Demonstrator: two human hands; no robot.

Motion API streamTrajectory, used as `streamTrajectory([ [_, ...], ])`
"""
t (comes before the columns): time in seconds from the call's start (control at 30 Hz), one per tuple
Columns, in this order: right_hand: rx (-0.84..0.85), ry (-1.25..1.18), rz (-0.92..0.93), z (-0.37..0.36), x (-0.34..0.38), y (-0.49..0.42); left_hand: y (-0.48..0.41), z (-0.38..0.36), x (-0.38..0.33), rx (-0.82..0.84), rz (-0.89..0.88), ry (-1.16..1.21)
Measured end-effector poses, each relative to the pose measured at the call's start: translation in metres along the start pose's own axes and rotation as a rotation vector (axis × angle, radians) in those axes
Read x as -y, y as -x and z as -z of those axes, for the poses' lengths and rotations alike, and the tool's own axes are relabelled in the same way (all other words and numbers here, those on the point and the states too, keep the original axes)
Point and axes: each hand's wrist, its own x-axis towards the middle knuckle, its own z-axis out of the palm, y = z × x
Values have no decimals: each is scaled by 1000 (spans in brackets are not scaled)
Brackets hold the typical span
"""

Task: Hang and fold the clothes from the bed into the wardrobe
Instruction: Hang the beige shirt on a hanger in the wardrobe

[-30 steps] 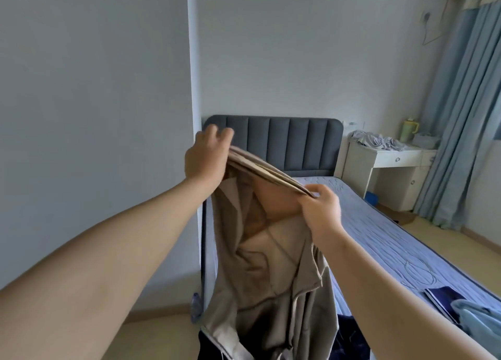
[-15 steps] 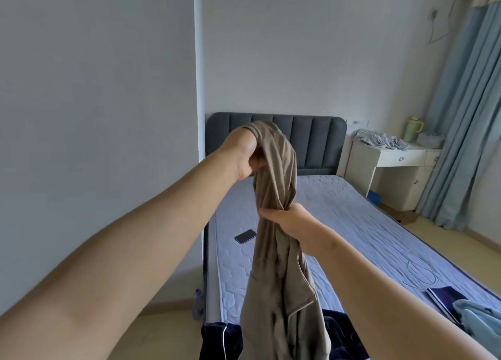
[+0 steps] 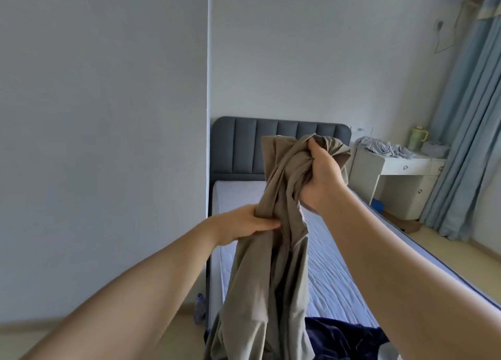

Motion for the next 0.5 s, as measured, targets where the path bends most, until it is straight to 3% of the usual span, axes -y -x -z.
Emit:
streamTrajectory([
  [0.13, 39, 38, -38, 11, -10, -11, -5, 3, -2, -274, -4, 287],
  [0.33, 300, 249, -251, 40, -57, -9, -4, 12, -30, -439, -14, 903],
  [0.5, 309, 457, -234, 44, -76, -8, -4, 32, -33, -623, 37, 885],
])
